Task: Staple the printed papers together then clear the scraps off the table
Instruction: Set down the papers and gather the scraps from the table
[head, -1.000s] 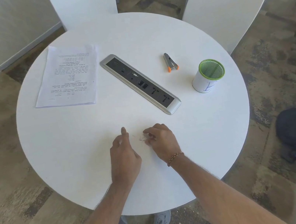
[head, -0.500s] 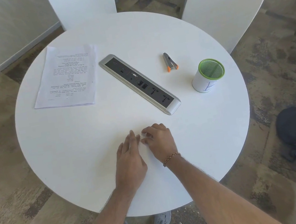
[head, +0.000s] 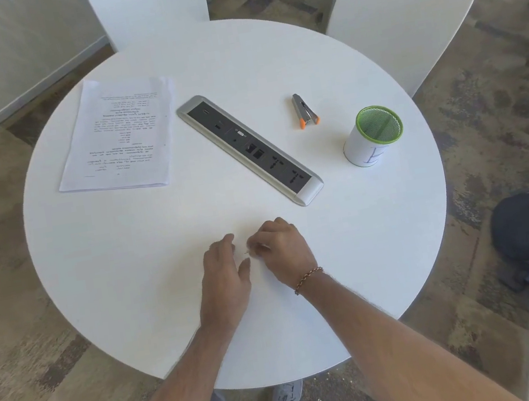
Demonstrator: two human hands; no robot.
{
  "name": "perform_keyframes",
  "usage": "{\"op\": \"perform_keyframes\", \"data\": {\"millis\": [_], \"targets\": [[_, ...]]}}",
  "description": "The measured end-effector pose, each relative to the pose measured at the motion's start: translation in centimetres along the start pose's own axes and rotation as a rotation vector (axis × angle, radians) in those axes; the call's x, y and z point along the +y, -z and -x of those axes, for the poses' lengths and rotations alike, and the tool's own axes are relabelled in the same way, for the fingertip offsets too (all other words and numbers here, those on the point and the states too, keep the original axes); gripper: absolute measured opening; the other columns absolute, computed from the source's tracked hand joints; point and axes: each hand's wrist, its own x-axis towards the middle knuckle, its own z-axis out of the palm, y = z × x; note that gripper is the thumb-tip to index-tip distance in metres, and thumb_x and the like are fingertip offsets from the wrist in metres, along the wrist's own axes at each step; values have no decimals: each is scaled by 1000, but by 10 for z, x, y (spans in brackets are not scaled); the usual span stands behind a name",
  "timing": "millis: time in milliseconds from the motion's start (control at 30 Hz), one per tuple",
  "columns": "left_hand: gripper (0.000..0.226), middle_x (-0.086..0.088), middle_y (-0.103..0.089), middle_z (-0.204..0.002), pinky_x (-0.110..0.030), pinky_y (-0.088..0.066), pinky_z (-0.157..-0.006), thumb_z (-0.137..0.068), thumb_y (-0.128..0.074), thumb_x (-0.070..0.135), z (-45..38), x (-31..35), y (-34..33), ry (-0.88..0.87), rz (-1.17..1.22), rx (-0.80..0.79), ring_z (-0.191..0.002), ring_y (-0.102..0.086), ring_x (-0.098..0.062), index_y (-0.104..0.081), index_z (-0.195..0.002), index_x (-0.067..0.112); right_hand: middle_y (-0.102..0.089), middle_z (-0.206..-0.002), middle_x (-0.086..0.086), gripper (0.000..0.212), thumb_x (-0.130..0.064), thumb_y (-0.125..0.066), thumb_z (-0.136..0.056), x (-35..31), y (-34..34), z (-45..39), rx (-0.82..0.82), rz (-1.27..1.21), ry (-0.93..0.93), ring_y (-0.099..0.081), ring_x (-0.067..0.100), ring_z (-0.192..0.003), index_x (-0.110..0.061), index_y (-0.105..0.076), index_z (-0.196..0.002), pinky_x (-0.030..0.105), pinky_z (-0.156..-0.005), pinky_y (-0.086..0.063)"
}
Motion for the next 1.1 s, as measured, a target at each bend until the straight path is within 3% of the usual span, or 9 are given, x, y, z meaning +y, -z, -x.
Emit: {"op": "perform_keyframes", "data": {"millis": [67, 167, 433, 600, 667, 833, 967, 1033, 1100], "targets": [[45, -3, -64, -111, -36, -50, -91, -93, -58, 4, -7, 0, -2, 29, 19, 3, -106, -59, -22, -46, -136, 7, -63, -76, -1, 13, -6, -67, -80, -1, -1, -1, -4, 27, 26, -47, 22, -75, -17, -73, -79, 40, -68, -46], [44, 1, -70, -104, -27, -49, -84, -95, -51, 2, -11, 5, -4, 65, 55, 21, -95, -65, -19, -44, -138, 10, -62, -73, 0, 13, -6, -64, -82, -4, -3, -1, -17, 57, 52, -48, 22, -75, -13, -72, -77, 38, -60, -48], [42, -4, -58, -107, -29, -51, -84, -90, -44, -6, -10, 4, 4, 101, 135, 140, -93, -64, -18, -48, -129, 11, -57, -71, 5, 12, 5, -63, -79, -6, -10, -1, -4, 128, 89, -49, 26, -74, -6, -66, -76, 38, -49, -49], [40, -5, -57, -111, -24, -44, -85, -91, -43, -5, -8, -1, 8, 78, 108, 173, -98, -60, -18, -50, -127, 9, -48, -64, 7, 30, 13, -71, -56, -22, -3, 0, -88, 356, 175, -46, 25, -62, -7, -51, -66, 27, -49, -23], [40, -5, -57, -112, -23, -43, -84, -91, -44, -6, -8, -1, 8, 66, 94, 172, -99, -59, -17, -50, -127, 9, -49, -62, 9, 32, 14, -71, -52, -26, -3, -1, -102, 380, 153, -47, 26, -60, -6, -51, -66, 27, -50, -23], [41, -4, -57, -113, -20, -41, -85, -90, -45, -8, -9, 1, 2, 66, 101, 162, -100, -59, -16, -50, -127, 9, -46, -53, 6, 18, 8, -49, -45, -37, 8, -2, -109, 456, 228, -46, 22, -50, -7, -53, -54, 26, -42, -29], [41, -4, -57, -114, -19, -42, -85, -90, -45, -8, -10, 3, 2, 61, 109, 169, -101, -59, -15, -51, -127, 10, -51, -70, 10, 19, 11, -60, -59, -35, 6, -5, -157, 417, 165, -44, 24, -67, -3, -57, -71, 31, -58, -42], [42, -5, -57, -113, -22, -43, -85, -89, -44, -10, -11, 3, 3, 51, 106, 175, -100, -60, -17, -51, -126, 9, -51, -94, 14, 24, 13, -46, -76, -29, 9, -4, -227, 296, 58, -40, 27, -86, -1, -55, -95, 33, -76, -40], [44, -5, -57, -112, -23, -44, -85, -87, -42, -11, -13, 3, 4, 55, 105, 183, -99, -60, -18, -51, -126, 8, -51, -103, 13, 26, 12, -39, -83, -26, 15, -2, -276, 113, -62, -41, 28, -94, -1, -52, -101, 29, -78, -35]]}}
